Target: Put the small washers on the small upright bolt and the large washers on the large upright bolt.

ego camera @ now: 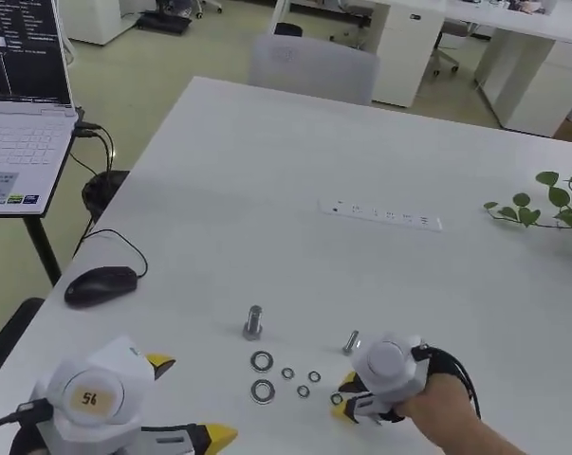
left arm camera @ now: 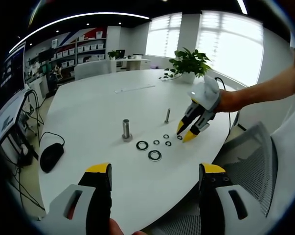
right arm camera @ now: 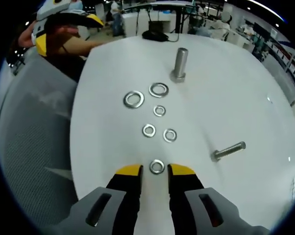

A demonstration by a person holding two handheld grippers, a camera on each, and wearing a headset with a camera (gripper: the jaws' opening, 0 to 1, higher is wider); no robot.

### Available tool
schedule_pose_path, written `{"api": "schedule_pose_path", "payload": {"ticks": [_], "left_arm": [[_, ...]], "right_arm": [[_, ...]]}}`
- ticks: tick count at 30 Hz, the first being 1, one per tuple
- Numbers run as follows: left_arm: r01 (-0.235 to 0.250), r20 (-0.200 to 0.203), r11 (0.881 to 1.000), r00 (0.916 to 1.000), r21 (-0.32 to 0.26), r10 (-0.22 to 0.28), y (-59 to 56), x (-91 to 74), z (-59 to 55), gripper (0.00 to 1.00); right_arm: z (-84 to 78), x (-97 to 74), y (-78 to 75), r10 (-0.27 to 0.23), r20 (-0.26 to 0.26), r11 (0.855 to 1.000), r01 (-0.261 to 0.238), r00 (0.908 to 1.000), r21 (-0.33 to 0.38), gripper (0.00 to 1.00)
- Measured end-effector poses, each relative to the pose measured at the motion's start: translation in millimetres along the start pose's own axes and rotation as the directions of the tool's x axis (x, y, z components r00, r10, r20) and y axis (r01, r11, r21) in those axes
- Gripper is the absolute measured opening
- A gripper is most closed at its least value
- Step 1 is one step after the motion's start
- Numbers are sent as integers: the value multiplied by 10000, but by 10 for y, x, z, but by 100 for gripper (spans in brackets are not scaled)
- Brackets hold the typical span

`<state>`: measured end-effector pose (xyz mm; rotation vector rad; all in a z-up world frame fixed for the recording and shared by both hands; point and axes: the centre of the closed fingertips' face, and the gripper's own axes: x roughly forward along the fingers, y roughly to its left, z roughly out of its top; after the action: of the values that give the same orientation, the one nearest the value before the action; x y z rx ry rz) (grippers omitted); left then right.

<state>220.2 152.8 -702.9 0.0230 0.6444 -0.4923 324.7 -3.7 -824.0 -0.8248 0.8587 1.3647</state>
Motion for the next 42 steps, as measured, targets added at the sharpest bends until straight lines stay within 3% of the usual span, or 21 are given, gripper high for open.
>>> {"api": "schedule_pose_path", "payload": {"ticks": [8,17,19,24,30,42], "left_arm": [[28,26,9999,10000,134,-28,-21,14,26,72],[42,34,9999,10000,108,-42,-30,28,16,72],[42,38,9999,10000,146,-42,-35,33,24,72],[-13,24,9997,10000,255,13,-16,30,45,72],[-74,44,9998,10000,165,73,35,11,34,71],[-68,71,9999,10000,75,68,51,13,14,71]], "right_arm": [[-15,2,-24,106,-454,9988,-127,9989,-462,18],[-20,-5,-10,-252,-390,9972,224,9989,-715,14],[-20,-8,-27,-441,-334,9981,426,9985,-448,14],[-38,-23,-22,-402,42,9979,399,9992,511,14],[-79,-74,-8,-521,-57,9977,523,9986,439,14],[-51,-254,-138,-1012,509,9857,932,9936,1404,13]]}}
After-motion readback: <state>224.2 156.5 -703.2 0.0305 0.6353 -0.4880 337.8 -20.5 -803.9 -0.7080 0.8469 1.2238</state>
